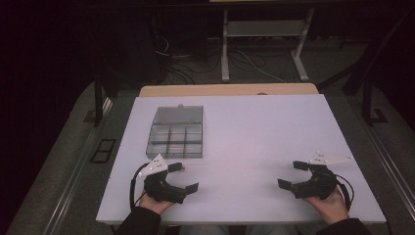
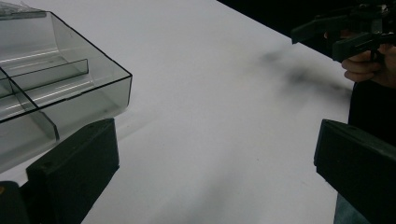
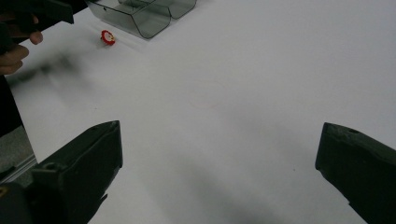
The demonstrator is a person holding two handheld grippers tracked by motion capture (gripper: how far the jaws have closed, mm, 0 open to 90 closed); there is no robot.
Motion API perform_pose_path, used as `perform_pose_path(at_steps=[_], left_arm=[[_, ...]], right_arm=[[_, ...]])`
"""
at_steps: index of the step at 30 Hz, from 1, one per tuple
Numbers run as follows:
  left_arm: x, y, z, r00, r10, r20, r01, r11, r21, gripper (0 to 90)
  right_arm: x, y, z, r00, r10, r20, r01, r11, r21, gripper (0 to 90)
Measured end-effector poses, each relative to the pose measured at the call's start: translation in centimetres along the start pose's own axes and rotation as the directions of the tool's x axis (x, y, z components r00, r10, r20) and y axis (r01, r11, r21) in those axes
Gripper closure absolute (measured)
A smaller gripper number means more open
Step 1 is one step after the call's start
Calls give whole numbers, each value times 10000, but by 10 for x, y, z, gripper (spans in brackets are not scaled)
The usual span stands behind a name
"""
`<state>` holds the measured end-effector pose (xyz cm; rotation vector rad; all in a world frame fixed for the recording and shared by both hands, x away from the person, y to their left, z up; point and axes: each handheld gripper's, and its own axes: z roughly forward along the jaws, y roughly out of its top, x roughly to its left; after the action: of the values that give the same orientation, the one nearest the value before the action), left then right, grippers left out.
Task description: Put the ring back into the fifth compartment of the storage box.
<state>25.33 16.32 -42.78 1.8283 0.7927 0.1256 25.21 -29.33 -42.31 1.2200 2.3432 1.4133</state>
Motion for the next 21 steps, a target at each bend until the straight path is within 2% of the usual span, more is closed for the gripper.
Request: perform_pose_path(at_steps=[6,21], left_arm=[[0,0,0,10000,-20,28,20,10000,-10,0],[0,0,-1,9999,-75,91,75,10000,6,0]], right_arm=[[2,-1,1,9999,-83,-75,84,9998,183,2],[1,-2,-2,10000,-58,26,58,9997,242,1]])
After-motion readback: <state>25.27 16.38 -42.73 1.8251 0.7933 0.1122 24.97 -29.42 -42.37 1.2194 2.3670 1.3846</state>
